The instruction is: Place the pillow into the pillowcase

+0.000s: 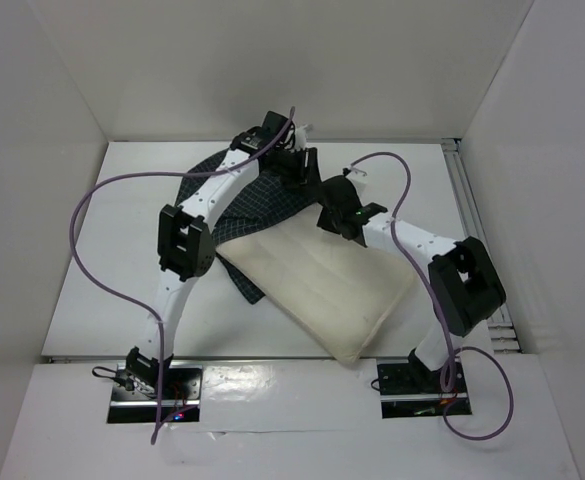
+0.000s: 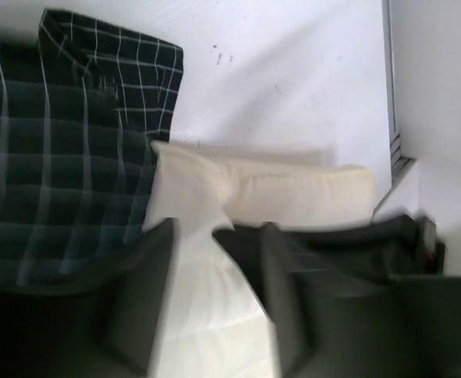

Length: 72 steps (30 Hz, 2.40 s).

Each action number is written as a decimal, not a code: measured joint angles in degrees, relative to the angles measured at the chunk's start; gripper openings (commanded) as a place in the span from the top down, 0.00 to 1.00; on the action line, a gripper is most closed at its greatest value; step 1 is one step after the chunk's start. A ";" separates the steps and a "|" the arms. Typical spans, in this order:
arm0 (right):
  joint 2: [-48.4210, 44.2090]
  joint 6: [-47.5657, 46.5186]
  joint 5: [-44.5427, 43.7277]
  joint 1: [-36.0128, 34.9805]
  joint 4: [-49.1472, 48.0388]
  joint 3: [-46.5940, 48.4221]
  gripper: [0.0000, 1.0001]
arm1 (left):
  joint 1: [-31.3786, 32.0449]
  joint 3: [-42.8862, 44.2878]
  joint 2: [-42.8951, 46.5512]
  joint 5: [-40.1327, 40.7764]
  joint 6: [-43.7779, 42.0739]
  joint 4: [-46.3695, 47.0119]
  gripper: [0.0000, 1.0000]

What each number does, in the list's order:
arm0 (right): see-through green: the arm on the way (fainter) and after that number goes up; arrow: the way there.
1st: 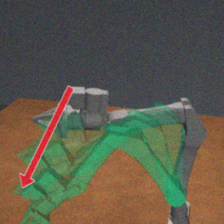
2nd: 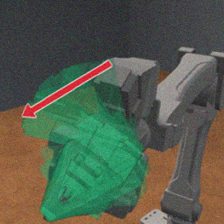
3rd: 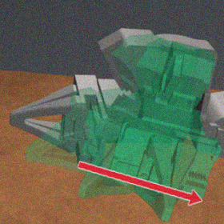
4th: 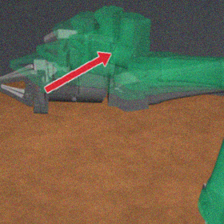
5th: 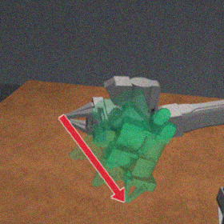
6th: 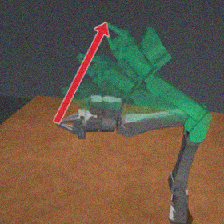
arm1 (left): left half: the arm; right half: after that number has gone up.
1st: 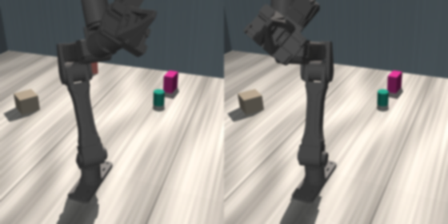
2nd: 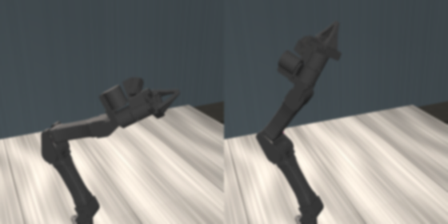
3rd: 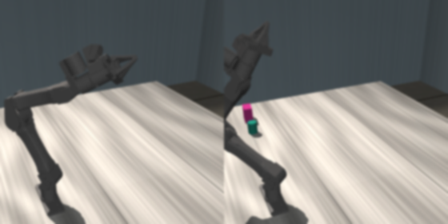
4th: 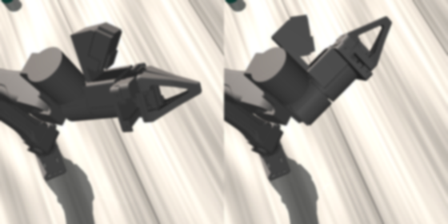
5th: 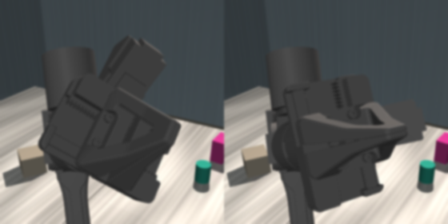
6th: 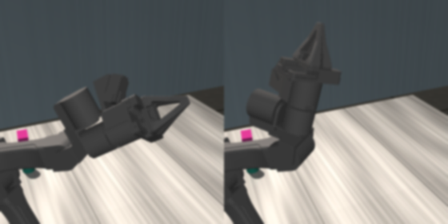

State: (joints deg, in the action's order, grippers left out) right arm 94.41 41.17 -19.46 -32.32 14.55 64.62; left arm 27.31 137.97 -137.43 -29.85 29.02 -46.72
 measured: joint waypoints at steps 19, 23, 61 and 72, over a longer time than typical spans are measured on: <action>2.71 -21.97 1.44 -5.97 4.11 16.65 0.00 | -28.57 -58.49 52.22 6.71 4.02 12.50 0.07; 6.38 -27.63 1.62 -13.35 6.19 24.50 0.00 | -28.26 -75.58 53.18 0.48 7.41 21.79 0.14; 15.04 -33.33 10.69 -21.79 14.86 26.99 0.00 | -21.59 -103.71 51.01 2.01 16.63 51.71 0.60; 15.04 -33.11 10.69 -21.27 15.19 26.88 0.00 | -21.53 -109.00 54.66 2.56 19.12 55.08 0.36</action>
State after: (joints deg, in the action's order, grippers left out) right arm 109.45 8.05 -8.78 -53.58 29.74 91.50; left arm 5.78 28.97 -82.76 -27.29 48.14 8.36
